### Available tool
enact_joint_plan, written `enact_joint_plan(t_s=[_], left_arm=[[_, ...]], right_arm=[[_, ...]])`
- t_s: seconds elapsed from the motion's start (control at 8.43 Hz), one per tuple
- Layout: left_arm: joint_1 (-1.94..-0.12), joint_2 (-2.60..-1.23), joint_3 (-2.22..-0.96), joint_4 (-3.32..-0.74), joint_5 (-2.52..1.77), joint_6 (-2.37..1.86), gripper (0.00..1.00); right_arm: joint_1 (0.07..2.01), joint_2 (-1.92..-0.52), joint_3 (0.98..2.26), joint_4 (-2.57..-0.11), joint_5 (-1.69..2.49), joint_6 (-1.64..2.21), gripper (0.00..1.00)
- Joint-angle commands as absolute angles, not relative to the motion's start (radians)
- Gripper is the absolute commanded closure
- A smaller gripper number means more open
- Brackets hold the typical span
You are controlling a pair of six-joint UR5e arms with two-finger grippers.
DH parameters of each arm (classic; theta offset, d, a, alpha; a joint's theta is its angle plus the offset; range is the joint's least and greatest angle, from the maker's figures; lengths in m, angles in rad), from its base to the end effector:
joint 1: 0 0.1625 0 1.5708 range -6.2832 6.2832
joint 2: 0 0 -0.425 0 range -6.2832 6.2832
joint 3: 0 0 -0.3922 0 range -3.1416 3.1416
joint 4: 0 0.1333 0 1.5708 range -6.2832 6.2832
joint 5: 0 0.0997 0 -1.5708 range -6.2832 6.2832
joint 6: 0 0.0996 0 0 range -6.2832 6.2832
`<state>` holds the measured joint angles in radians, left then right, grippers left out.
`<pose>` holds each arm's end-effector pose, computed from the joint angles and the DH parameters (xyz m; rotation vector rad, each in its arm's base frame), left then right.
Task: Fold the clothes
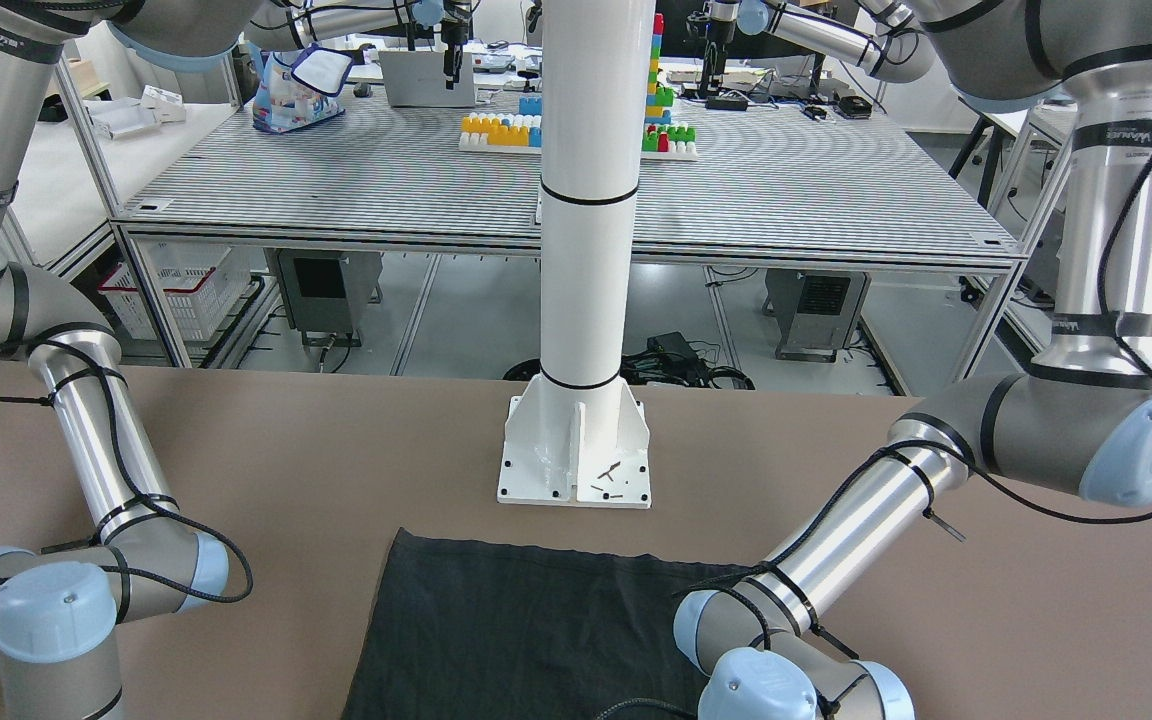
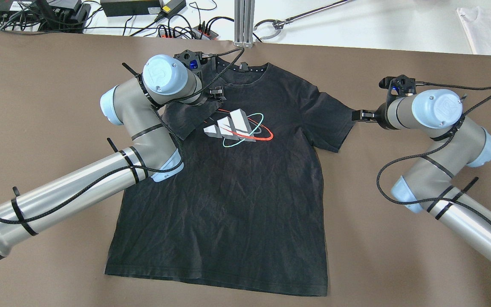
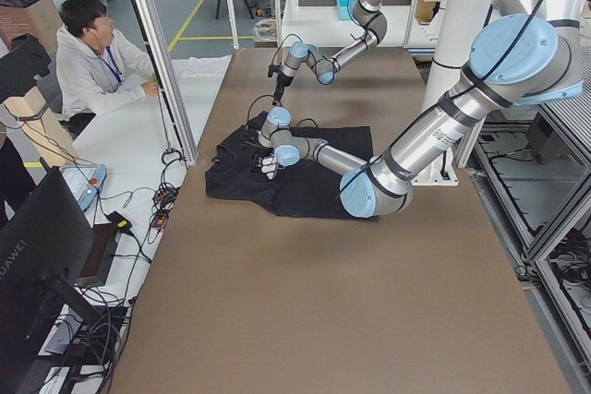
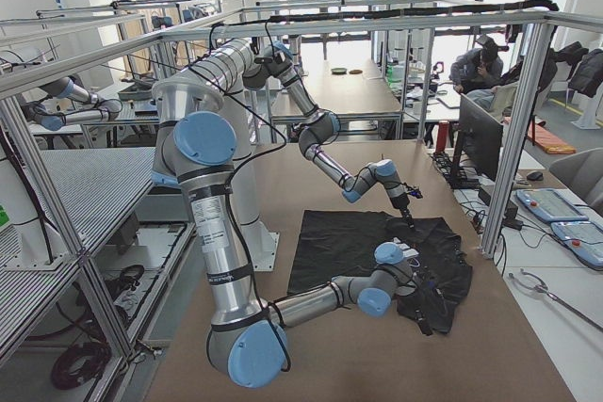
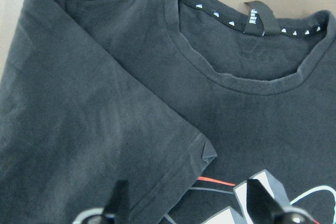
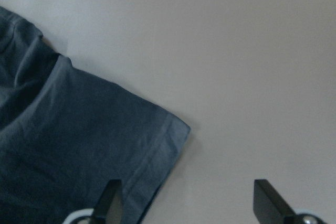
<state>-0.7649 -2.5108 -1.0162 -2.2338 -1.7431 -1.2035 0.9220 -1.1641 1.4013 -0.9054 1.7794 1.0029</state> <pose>0.5266 -0.6665 0.2283 0.4303 0.9693 -0.2695 -0.3257 -0.6160 0.4428 0.4678 -0.7944 0.2346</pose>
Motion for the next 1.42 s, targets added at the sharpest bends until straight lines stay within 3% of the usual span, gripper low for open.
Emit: enact_joint_plan(t_s=[0.0, 0.47, 0.59, 0.71, 0.95, 1.07, 1.3], left_arm=[[-0.761, -2.510, -1.017, -2.238, -1.738, -1.206, 0.00], [-0.758, -2.511, -1.019, -2.246, -1.738, -1.209, 0.00], [-0.755, -2.510, -1.019, -2.252, -1.738, -1.207, 0.00], [-0.755, -2.510, -1.022, -2.253, -1.738, -1.209, 0.00], [-0.753, -2.505, -1.026, -2.253, -1.738, -1.207, 0.00], [-0.753, -2.505, -1.026, -2.253, -1.738, -1.207, 0.00], [-0.755, -2.503, -1.026, -2.253, -1.738, -1.204, 0.00]], right_arm=[[0.922, -1.075, 1.186, -0.672, 1.792, 1.150, 0.11], [0.922, -1.023, 1.063, -0.588, 1.792, 1.164, 0.15], [0.922, -1.028, 1.051, -0.572, 1.790, 1.138, 0.25], [0.922, -1.046, 1.049, -0.534, 1.789, 1.143, 0.52], [0.922, -1.048, 1.051, -0.531, 1.786, 1.144, 0.94], [0.923, -1.049, 1.054, -0.531, 1.784, 1.146, 1.00], [0.927, -1.074, 1.096, -0.529, 1.778, 1.201, 1.00]])
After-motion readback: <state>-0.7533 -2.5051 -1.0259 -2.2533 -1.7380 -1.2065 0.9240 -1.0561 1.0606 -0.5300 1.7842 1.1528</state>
